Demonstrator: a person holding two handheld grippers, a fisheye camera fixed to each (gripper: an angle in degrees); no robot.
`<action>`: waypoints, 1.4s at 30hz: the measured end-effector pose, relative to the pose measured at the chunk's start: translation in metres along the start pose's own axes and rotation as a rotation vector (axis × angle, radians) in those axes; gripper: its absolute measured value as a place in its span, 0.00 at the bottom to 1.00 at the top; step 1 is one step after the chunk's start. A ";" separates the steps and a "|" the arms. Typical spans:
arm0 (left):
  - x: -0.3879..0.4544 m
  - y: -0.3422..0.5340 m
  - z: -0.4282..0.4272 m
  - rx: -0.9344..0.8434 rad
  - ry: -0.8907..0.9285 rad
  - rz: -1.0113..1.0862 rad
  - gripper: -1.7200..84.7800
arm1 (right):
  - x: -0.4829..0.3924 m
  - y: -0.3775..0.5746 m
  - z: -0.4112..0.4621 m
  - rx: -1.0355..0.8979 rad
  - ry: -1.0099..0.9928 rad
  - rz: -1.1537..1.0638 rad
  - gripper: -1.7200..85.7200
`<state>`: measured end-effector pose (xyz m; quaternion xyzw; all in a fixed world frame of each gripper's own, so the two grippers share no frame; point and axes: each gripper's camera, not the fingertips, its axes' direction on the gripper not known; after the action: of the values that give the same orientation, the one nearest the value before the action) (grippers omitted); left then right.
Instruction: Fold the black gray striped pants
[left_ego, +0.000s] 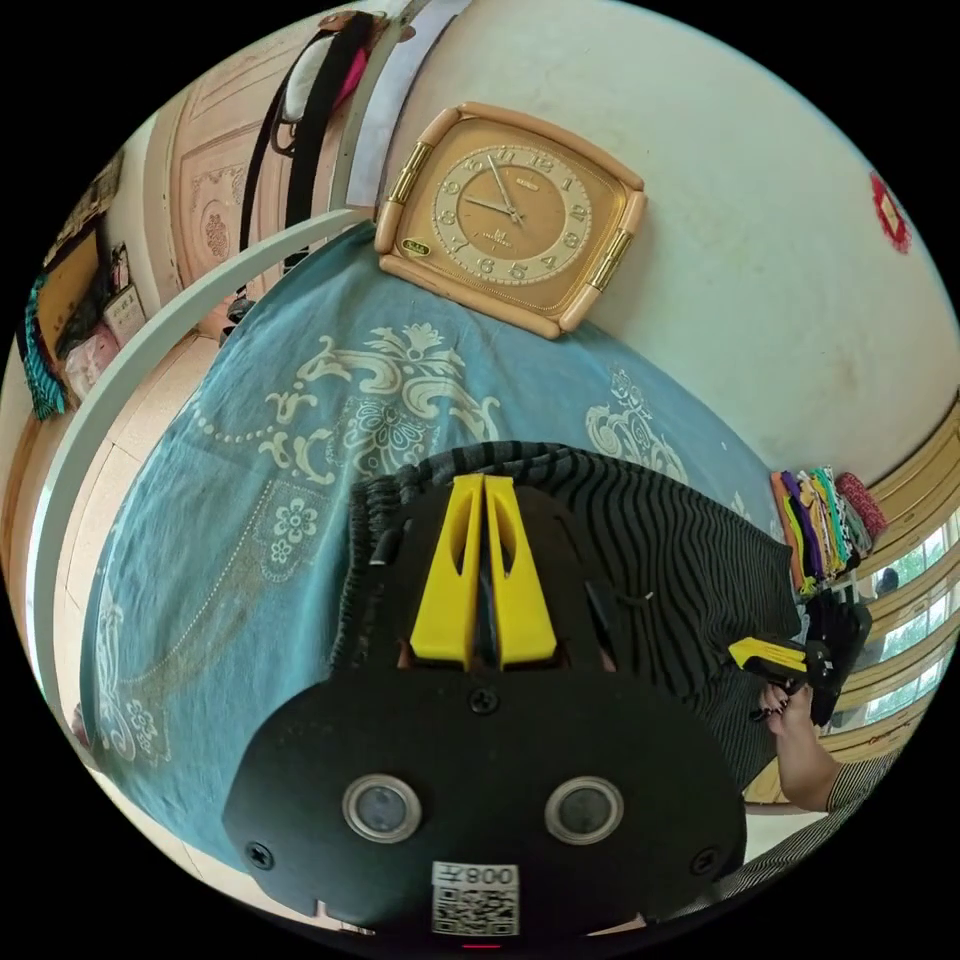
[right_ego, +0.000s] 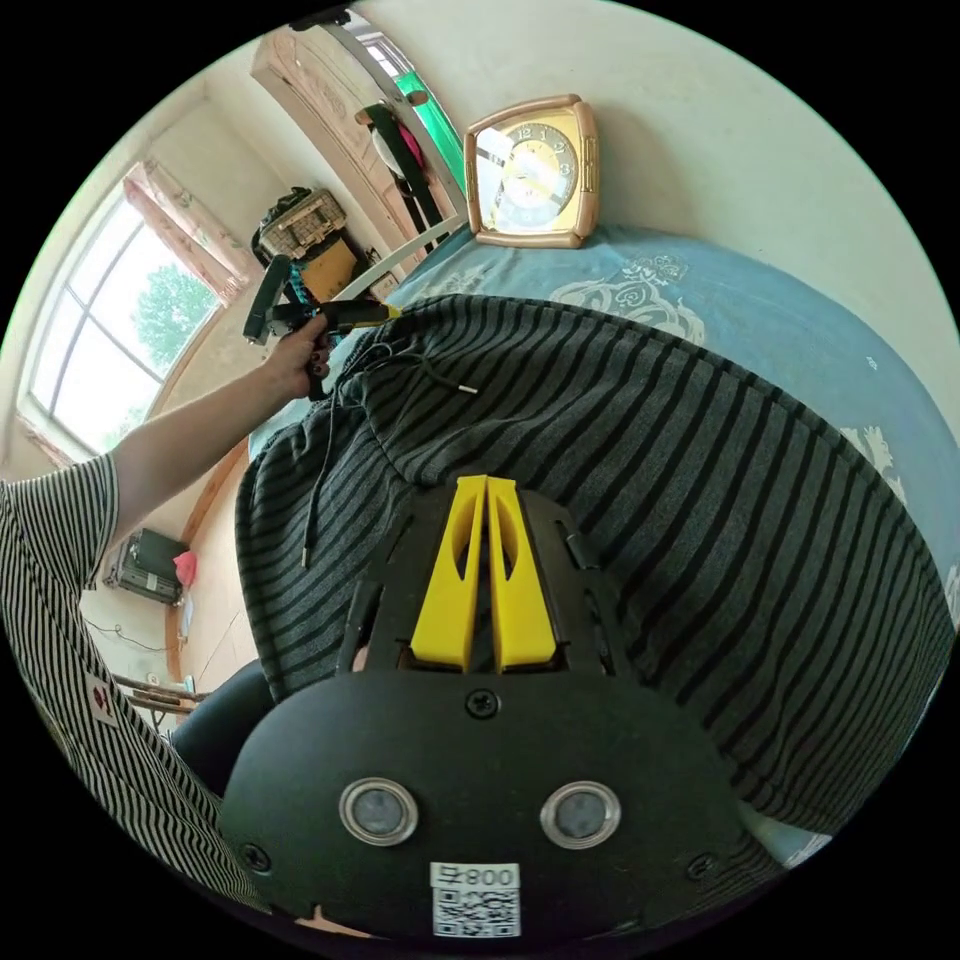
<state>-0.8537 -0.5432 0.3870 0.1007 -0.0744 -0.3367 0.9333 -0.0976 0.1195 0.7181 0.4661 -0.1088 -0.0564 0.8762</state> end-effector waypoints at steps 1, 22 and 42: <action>-0.004 0.000 0.006 -0.021 -0.010 -0.008 0.02 | -0.005 -0.008 0.002 -0.001 -0.019 -0.020 0.02; -0.026 -0.019 0.083 -0.071 -0.156 0.217 0.14 | 0.039 -0.108 -0.008 -0.038 0.254 -0.060 0.07; -0.084 -0.121 0.134 -0.410 -0.154 0.297 0.19 | 0.018 -0.215 0.049 -0.306 0.394 -0.275 0.14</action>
<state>-1.0191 -0.5984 0.4817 -0.1284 -0.0896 -0.2106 0.9649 -0.0914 -0.0435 0.5690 0.3409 0.1375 -0.0986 0.9247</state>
